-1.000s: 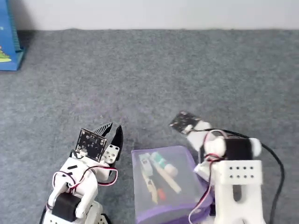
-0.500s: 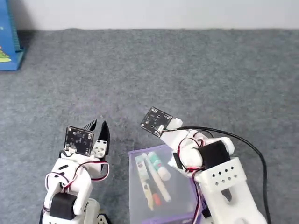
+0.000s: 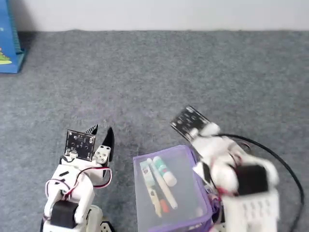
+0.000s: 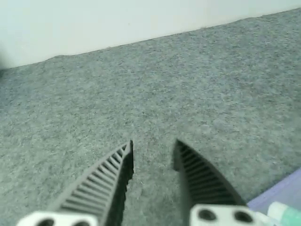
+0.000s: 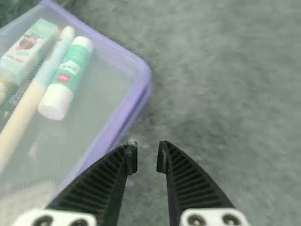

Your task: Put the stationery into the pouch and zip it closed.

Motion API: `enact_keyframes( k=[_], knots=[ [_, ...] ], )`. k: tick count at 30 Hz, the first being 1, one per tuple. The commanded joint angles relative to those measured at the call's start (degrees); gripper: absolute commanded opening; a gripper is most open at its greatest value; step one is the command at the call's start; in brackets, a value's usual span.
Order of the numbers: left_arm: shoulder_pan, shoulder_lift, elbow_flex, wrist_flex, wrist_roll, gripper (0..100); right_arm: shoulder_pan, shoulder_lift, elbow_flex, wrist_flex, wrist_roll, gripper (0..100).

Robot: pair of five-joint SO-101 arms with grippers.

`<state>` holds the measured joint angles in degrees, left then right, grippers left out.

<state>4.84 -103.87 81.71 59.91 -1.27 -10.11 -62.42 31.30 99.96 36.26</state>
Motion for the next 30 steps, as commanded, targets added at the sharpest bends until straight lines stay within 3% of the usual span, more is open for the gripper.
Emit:
enact_keyframes(
  k=[1,3,12,21,30],
  knots=[
    [3.43,-0.62,-8.57,8.70,-0.35,26,2.33,-7.34,-4.75,2.51,0.79,9.0],
    [7.21,-0.62,-10.86,13.19,-1.23,25,4.18,-9.89,-4.48,2.51,0.88,9.0],
    [15.74,-0.62,-10.95,17.32,-12.22,22,11.21,-10.33,0.00,2.51,1.05,9.0],
    [22.68,-0.26,-10.68,18.55,-14.95,22,17.36,-10.07,2.20,2.68,2.90,9.0],
    [24.35,18.37,-14.37,16.79,-14.86,22,17.45,5.05,6.77,0.84,2.73,8.6]
  ],
)
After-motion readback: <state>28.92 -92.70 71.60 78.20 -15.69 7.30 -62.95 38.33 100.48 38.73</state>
